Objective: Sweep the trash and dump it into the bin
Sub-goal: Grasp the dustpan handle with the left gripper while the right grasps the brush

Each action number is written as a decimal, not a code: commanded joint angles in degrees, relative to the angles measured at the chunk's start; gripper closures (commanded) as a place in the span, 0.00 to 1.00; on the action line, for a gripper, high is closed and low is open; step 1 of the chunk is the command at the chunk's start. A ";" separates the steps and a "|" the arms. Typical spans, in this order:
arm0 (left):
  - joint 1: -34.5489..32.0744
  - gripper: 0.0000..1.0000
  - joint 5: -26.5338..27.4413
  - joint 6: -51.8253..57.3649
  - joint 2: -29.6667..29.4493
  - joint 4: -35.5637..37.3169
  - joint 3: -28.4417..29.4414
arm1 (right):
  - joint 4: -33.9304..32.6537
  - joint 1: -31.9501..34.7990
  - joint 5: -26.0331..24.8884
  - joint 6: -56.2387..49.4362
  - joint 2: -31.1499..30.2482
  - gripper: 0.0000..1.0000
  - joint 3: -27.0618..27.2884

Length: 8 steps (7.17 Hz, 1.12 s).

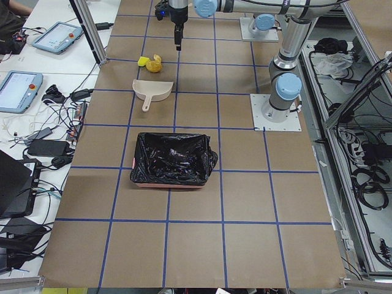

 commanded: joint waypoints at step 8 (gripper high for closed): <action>0.87 0.00 -0.54 13.04 -0.87 0.00 -0.35 | -12.54 -12.35 -3.11 -14.49 14.66 0.09 11.62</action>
